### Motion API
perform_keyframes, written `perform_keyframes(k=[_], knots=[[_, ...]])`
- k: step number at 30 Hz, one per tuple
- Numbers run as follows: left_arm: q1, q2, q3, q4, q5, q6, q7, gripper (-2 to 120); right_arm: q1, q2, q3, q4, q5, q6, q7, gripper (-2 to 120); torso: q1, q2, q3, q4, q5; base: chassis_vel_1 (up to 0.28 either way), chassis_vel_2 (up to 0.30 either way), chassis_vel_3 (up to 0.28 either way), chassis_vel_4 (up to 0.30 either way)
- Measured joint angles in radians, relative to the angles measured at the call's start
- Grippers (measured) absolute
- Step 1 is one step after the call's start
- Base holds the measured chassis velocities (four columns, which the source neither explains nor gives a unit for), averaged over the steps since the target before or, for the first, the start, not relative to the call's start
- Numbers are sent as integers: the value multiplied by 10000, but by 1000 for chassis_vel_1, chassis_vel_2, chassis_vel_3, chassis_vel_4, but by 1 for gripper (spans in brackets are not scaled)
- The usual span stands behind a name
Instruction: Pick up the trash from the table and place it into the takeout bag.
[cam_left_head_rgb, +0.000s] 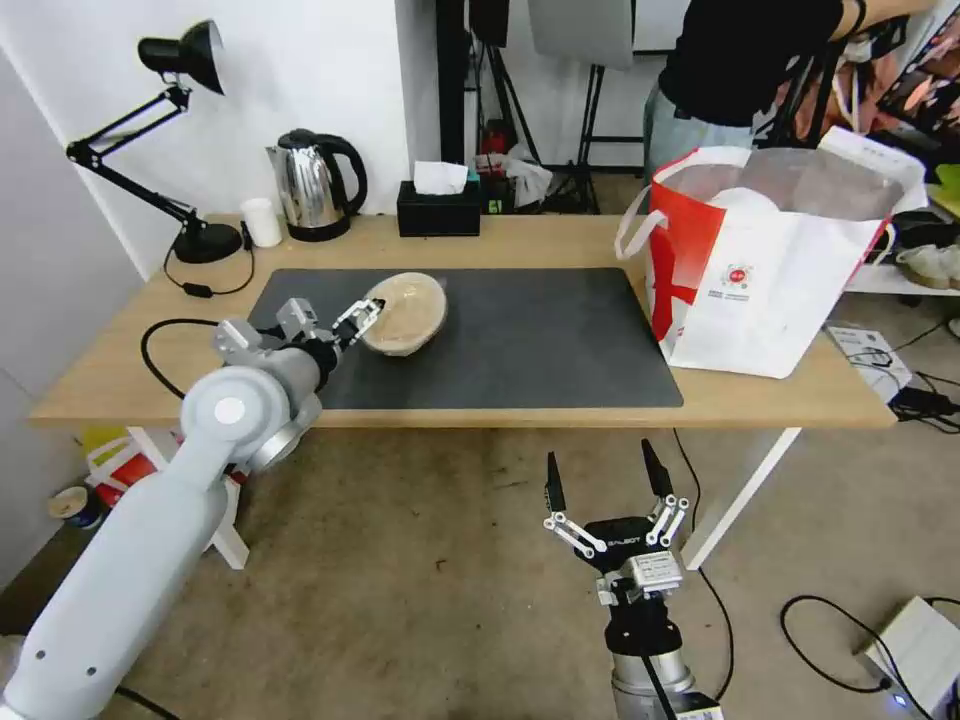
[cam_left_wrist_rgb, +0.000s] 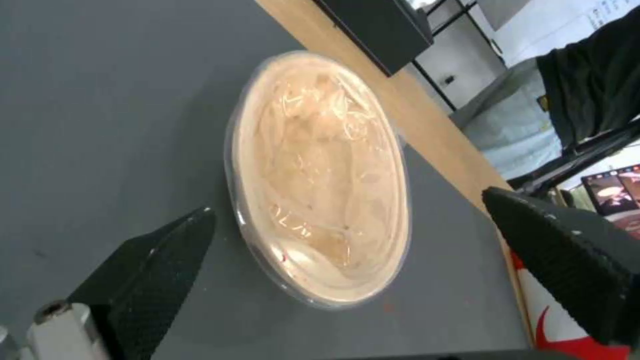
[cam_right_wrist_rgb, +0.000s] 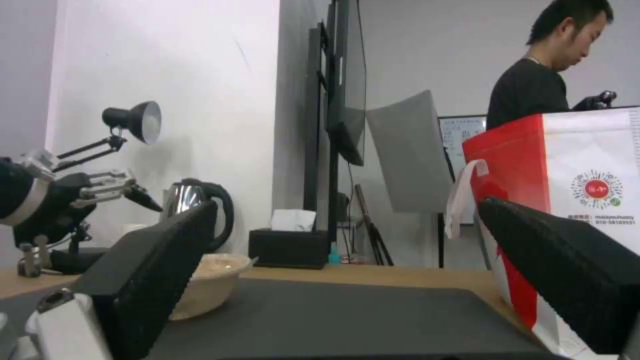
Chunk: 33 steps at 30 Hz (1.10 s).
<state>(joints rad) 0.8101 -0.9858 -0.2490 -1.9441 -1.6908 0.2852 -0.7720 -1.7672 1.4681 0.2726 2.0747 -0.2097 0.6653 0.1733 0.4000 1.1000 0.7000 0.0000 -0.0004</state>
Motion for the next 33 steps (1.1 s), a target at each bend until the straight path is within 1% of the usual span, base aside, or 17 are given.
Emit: perform_keyframes(k=[5,13,21,33], knots=[[-128,-41,100,144,18,0,-12,100,0,1,0,0,-1,0,0,100,0,0,0,0,0,0,0,0,0],[-228,-212,205,662,191,0,7,100,0,0,0,0,-1,0,0,100,0,0,0,1,1,0,0,0,0],[-289,-277,198,866,210,5,49,100,0,0,0,0,-1,0,0,100,0,0,0,1,1,0,0,0,0],[-721,-535,524,1249,241,18,61,100,0,0,0,0,-1,0,0,100,-1,0,0,0,6,0,0,0,0]])
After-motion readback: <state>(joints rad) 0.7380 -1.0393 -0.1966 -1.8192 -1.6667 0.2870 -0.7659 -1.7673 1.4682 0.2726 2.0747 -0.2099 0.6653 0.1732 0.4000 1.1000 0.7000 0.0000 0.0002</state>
